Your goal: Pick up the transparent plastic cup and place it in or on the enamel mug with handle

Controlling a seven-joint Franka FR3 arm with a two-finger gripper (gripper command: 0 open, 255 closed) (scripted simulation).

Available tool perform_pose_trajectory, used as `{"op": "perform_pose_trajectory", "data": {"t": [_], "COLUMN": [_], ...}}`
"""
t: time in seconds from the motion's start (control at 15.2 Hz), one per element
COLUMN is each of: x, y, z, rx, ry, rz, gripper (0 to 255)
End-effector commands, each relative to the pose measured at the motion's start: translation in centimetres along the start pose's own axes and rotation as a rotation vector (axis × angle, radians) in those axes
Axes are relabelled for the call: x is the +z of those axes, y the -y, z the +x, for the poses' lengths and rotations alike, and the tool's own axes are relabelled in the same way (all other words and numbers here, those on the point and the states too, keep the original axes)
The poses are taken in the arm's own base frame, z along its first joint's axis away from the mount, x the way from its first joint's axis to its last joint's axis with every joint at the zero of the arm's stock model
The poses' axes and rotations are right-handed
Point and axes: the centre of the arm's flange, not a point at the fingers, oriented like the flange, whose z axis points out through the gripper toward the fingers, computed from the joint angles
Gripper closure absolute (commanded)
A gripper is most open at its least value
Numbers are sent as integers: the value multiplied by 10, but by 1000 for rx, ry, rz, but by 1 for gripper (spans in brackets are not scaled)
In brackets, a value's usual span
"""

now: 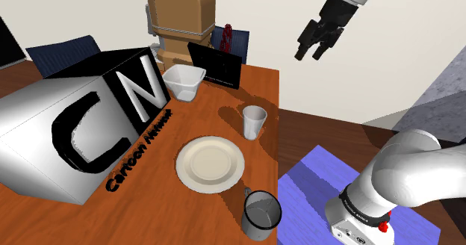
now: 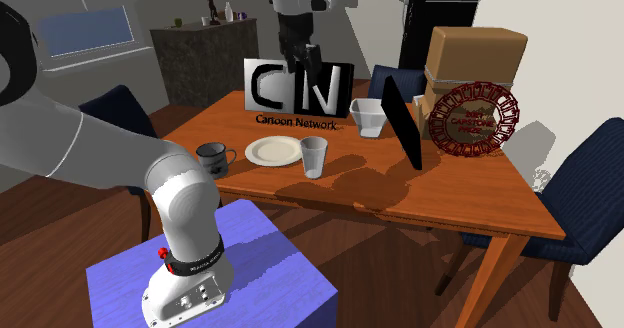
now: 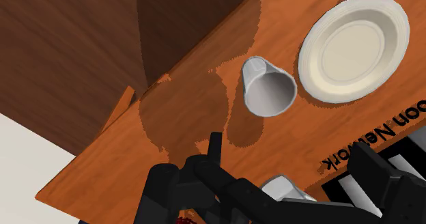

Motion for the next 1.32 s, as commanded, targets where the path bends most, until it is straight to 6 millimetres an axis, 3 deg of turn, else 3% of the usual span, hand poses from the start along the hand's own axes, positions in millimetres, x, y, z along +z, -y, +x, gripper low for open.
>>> {"op": "perform_pose_trajectory", "data": {"t": [0.0, 0.66, 1.25], "x": [0, 129, 250], "y": [0, 2, 3], "z": [0, 55, 89], "rx": [0, -39, -74], "ry": [0, 130, 247], "rz": [0, -23, -43], "gripper": [0, 0, 0]}}
